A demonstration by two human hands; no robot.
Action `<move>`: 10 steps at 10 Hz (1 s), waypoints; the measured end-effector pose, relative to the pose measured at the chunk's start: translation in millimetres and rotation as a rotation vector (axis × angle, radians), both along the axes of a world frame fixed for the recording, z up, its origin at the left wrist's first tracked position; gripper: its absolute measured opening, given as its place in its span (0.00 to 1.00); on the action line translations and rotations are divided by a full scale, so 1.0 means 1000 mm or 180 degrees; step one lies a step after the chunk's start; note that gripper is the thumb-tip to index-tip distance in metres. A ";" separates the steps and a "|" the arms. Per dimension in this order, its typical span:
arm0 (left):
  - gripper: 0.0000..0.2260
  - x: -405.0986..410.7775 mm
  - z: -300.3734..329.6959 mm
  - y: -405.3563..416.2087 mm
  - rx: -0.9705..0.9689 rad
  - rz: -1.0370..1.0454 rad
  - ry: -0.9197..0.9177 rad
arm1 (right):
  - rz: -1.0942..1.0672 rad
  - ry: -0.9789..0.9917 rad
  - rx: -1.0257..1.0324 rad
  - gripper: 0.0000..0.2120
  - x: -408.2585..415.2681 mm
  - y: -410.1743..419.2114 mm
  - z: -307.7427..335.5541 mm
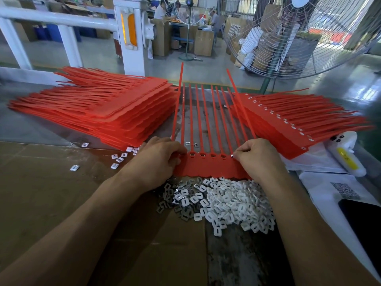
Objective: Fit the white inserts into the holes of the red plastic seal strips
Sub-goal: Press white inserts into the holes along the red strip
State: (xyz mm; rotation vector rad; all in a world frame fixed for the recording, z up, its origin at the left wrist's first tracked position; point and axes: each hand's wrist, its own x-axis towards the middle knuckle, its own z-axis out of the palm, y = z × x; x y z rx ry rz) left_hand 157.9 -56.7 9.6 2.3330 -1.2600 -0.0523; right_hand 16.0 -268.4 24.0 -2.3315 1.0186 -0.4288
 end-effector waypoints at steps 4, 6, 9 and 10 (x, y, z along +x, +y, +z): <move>0.15 0.001 -0.001 0.000 -0.0019 -0.0005 0.0007 | -0.0003 -0.0257 -0.0107 0.08 -0.002 -0.004 -0.005; 0.15 0.002 -0.001 0.000 -0.0030 -0.0015 0.0008 | -0.0025 -0.0414 -0.0147 0.06 -0.002 0.000 -0.004; 0.15 0.003 -0.003 0.000 -0.0033 -0.0025 -0.0039 | 0.1871 -0.0090 0.0244 0.03 -0.002 0.047 0.010; 0.15 0.003 -0.003 0.000 -0.0037 -0.0018 -0.0070 | 0.2271 0.0106 0.0281 0.03 0.001 0.059 0.008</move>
